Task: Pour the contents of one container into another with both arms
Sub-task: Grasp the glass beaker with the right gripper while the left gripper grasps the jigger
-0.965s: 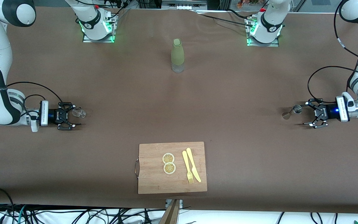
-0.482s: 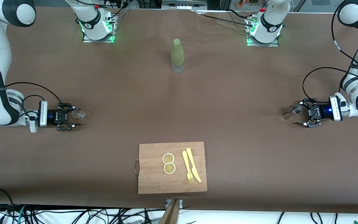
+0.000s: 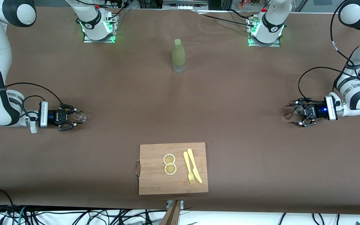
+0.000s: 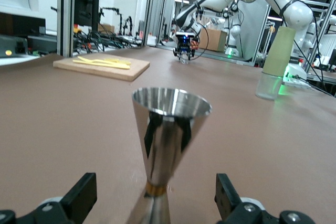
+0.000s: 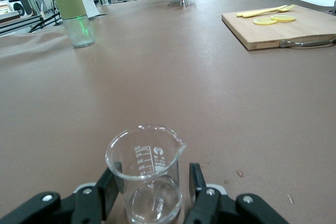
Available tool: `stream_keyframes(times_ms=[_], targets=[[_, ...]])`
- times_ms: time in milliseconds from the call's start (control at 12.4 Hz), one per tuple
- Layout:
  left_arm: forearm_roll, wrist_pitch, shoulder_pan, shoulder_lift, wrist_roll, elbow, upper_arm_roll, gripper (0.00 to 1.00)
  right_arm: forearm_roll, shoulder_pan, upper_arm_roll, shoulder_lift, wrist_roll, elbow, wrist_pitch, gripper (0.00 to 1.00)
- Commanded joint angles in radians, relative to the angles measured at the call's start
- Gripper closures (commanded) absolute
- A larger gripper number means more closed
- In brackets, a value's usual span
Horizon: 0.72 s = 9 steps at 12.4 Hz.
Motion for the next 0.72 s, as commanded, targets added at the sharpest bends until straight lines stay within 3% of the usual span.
stream_keyframes(times_ms=[0,241,402,643], targets=[[-0.041,0.011,-0.022,-0.048,0.070,-0.059,0.010,0.01,-0.010,0.000,0.003,0.005,-0.006,0.016,-0.015,0.59],[-0.052,0.011,-0.024,-0.053,0.077,-0.067,0.005,0.04,-0.018,0.010,0.003,-0.003,0.007,0.018,-0.015,0.70],[-0.053,0.011,-0.024,-0.053,0.094,-0.067,0.004,0.11,-0.031,0.033,0.003,-0.022,0.028,0.022,-0.015,0.70],[-0.065,0.011,-0.031,-0.048,0.096,-0.070,0.004,0.31,-0.083,0.068,0.003,-0.039,0.094,0.067,-0.017,0.70]])
